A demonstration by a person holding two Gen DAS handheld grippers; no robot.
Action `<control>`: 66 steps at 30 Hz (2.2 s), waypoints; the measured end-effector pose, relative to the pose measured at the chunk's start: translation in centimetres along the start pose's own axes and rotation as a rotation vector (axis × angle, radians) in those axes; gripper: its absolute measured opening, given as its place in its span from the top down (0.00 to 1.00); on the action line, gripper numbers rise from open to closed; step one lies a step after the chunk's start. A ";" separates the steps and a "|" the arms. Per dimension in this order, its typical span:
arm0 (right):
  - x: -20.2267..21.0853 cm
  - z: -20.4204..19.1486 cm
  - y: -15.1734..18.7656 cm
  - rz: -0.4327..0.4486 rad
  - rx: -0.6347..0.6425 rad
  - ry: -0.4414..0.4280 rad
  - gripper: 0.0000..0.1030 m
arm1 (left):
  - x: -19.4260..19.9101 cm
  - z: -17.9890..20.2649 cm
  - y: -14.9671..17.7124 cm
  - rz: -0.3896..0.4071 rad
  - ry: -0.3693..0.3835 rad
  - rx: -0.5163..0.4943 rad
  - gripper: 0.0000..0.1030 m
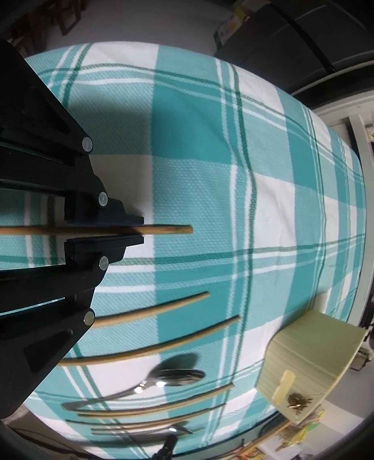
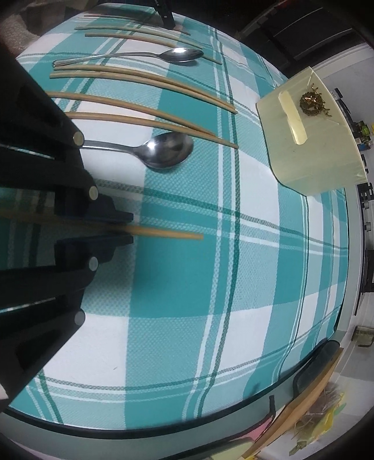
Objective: Organize utensils
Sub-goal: 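Lower the left tool and grasp a bamboo chopstick while the right tool grasps another chopstick, then carry both chopsticks over the cream holder and open both tools to drop them in, then raise both tools away from the holder back over the utensils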
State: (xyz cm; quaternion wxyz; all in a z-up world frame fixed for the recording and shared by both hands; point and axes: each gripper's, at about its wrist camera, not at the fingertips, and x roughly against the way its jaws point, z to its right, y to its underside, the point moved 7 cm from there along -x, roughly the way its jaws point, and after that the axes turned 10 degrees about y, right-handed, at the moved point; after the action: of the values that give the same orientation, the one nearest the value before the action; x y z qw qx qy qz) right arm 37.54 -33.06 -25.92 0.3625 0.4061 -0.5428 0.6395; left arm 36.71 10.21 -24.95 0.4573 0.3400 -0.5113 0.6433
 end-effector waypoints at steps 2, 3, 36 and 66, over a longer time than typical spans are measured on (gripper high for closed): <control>0.3 0.0 -0.9 0.024 -0.024 -0.018 0.93 | 0.9 0.1 -0.9 0.048 0.033 0.022 0.96; 0.8 0.0 -1.3 0.045 -0.043 -0.036 0.93 | 1.8 0.3 -1.1 0.077 0.050 0.025 0.96; 21.0 -7.6 -29.2 0.921 -0.061 -0.124 0.93 | 19.2 17.7 -27.3 0.695 0.278 -0.160 0.96; 16.2 -7.3 -10.8 0.515 -0.007 0.101 0.30 | 11.4 14.2 -4.7 0.412 0.169 -0.181 0.17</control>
State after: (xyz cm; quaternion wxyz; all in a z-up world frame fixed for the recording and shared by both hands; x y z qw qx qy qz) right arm 39.85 -23.87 -7.41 0.2160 0.2208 -0.6116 0.7283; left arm 36.69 -0.53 -9.48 0.3862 0.1310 -0.5853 0.7008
